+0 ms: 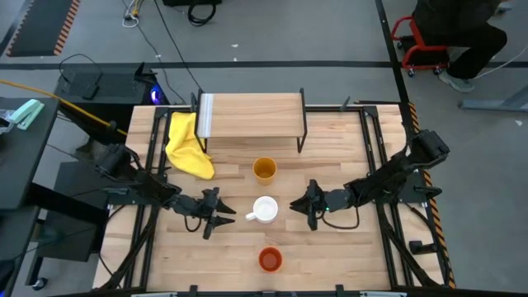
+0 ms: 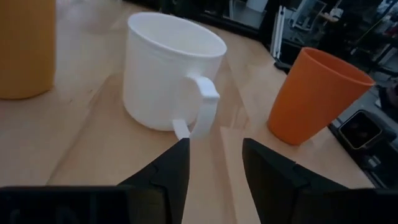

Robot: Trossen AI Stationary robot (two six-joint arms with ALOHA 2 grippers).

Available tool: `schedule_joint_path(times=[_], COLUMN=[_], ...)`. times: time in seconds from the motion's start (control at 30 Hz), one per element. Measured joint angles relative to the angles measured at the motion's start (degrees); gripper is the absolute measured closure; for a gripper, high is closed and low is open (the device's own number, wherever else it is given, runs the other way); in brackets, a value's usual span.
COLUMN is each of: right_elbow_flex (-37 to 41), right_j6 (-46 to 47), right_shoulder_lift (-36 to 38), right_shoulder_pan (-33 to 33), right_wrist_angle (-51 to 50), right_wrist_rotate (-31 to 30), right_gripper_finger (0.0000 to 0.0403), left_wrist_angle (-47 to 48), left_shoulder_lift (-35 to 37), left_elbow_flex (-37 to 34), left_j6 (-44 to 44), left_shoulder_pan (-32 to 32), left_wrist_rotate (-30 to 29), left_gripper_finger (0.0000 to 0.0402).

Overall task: Stack small to large cups/mugs on shelf
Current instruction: Put the white mug on the shelf

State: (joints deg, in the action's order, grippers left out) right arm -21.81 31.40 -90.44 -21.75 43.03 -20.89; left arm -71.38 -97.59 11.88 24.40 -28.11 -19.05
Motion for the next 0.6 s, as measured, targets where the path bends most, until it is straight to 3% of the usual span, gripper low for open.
schedule_joint_path(times=[0.27, 0.6], right_elbow_flex=[-0.32, -0.34], right_j6=[0.53, 0.52], right_shoulder_lift=[-2.32, -2.25], right_shoulder_pan=[1.52, 1.80], right_wrist_angle=[0.83, 1.76], right_wrist_rotate=[2.15, 2.19], right_gripper_finger=[0.0332, 0.0341], left_wrist_angle=[-0.05, 0.02], left_shoulder_lift=[-4.92, -5.29], left_elbow_flex=[3.92, 4.31], left_j6=[-2.42, -2.57], left_shoulder_pan=[1.49, 3.09], left_wrist_rotate=[2.82, 2.78], left_gripper_finger=[0.0246, 0.0258])
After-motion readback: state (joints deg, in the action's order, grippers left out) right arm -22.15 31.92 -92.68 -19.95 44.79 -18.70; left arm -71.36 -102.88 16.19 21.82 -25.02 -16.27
